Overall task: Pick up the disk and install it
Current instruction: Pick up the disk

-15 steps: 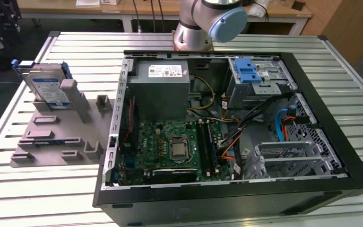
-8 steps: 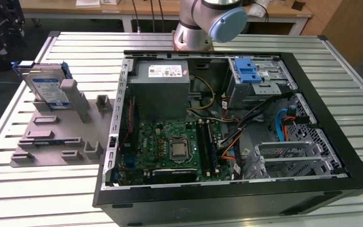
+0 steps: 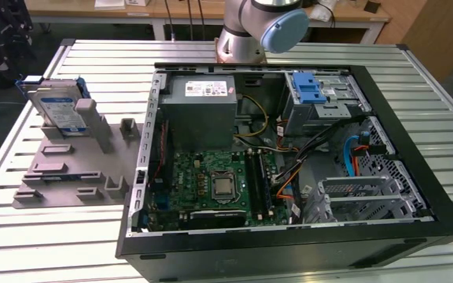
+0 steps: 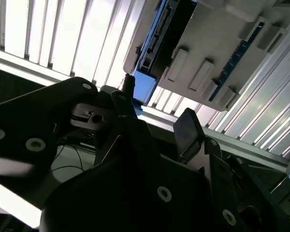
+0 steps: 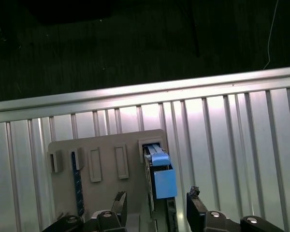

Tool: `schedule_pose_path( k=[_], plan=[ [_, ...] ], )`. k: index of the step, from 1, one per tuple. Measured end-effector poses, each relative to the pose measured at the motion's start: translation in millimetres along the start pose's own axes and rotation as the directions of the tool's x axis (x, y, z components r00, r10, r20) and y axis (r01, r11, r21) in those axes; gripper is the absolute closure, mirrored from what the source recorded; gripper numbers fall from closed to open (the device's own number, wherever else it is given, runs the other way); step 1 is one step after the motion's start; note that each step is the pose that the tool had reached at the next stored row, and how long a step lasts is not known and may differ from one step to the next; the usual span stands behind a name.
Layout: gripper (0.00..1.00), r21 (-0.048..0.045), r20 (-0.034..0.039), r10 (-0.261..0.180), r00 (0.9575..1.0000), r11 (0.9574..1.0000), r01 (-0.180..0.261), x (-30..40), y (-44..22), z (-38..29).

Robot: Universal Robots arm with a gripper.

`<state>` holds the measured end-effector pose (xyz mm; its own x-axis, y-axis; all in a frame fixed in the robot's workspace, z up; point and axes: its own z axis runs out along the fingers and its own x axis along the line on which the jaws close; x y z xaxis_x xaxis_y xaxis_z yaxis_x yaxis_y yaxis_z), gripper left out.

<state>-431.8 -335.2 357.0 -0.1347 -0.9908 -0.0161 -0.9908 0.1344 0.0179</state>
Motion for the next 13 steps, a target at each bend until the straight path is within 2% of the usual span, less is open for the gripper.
schedule_pose_path(
  k=[1,9,13],
  plan=[
    [0.40,0.0001,0.0001,0.000,1.0000,1.0000,0.000,0.0,0.0,0.9],
    [0.40,0.0000,-0.0001,-0.005,1.0000,1.0000,0.005,0.3,0.2,14.6],
    [0.40,0.0014,-0.0001,-0.006,1.0000,1.0000,0.006,-0.4,1.9,16.5]
  ],
)
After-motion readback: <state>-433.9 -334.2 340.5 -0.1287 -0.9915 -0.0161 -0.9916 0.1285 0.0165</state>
